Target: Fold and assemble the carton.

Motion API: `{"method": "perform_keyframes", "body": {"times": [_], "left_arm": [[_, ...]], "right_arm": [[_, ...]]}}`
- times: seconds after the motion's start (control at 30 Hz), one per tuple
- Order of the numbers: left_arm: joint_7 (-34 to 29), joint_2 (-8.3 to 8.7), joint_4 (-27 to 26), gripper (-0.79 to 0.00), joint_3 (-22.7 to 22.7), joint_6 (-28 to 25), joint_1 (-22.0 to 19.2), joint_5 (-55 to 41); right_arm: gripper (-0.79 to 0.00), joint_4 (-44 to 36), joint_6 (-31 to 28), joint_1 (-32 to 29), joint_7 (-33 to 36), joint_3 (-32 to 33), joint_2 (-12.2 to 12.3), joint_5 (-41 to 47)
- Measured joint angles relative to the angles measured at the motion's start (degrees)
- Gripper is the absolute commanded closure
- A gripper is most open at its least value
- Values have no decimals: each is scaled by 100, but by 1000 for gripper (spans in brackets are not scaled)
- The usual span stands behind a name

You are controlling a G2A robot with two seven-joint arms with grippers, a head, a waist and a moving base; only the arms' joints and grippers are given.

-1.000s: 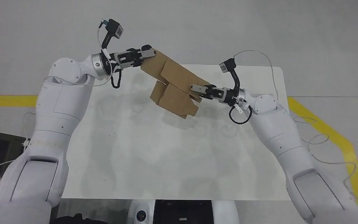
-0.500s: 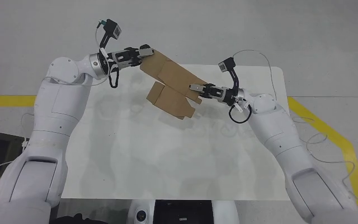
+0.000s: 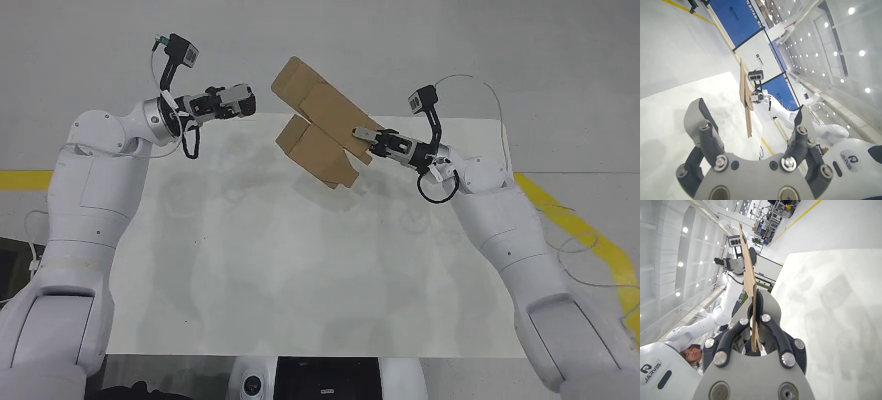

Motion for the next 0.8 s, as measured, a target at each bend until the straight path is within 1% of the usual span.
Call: {"method": "perform_keyframes", "body": {"times": [0.23, 0.4, 0.53, 0.8], "left_arm": [[-129, 43, -504, -785, 104, -10, 338, 191], [52, 41, -803, -785, 263, -192, 520, 508], [187, 17, -868, -785, 432, -261, 610, 747], [569, -27, -917, -785, 666, -238, 622, 1202]], "right_arm": [[0, 54, 201, 31, -147, 47, -37, 14], [0, 88, 305, 30, -131, 28, -87, 101], [0, 150, 355, 82, -42, 6, -128, 135], [0, 268, 361, 164, -85, -97, -253, 180]]}}
